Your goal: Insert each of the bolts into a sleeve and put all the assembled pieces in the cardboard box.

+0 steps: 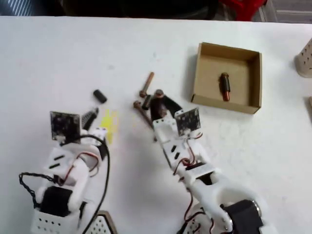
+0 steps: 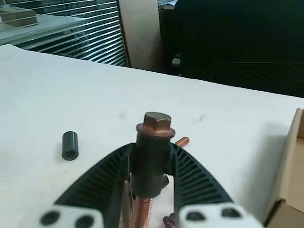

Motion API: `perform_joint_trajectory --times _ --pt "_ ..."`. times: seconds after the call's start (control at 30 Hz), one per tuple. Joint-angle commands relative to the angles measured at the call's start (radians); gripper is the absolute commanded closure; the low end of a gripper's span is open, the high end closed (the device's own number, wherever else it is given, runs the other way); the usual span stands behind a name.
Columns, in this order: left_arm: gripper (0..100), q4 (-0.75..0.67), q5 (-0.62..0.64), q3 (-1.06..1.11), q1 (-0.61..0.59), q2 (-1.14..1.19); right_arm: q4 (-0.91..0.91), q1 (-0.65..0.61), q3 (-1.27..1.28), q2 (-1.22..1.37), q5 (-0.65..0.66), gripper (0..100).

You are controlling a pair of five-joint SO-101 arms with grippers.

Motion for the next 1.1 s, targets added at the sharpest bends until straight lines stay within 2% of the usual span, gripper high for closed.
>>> perform_joint_trajectory --times 0.0,0.1,0.27,0.33,0.5,0.67,0.77,0.93,1.07 --pt "95 -0.112 0.017 -0.009 -0.058 0.074 0.142 0.076 -0.066 -0.147 0.008 98.2" --pt "98 -0.215 0.020 0.041 -0.077 0.194 0.348 0.165 -0.114 -0.266 0.009 98.2" --pt "98 -0.338 0.094 0.054 -0.125 0.453 0.862 0.269 -0.304 -0.387 0.009 98.2" --pt "98 -0.405 0.095 0.057 -0.154 0.552 1.001 0.295 -0.385 -0.381 0.009 98.2" --pt "98 -0.554 0.094 0.060 -0.236 0.762 1.130 0.389 -0.543 -0.303 0.011 98.1" --pt "98 -0.624 -0.026 0.052 -0.237 0.917 1.274 0.487 -0.786 -0.120 0.011 98.1" --pt "98 -0.631 -0.041 0.031 -0.232 0.954 1.359 0.545 -0.991 0.033 0.025 98.1" --pt "98 -0.634 -0.046 0.023 -0.239 0.970 1.529 0.598 -1.381 0.312 0.143 98.1" --pt "98 -0.637 -0.046 0.021 -0.272 0.969 1.659 0.628 -1.694 0.538 0.152 98.1"
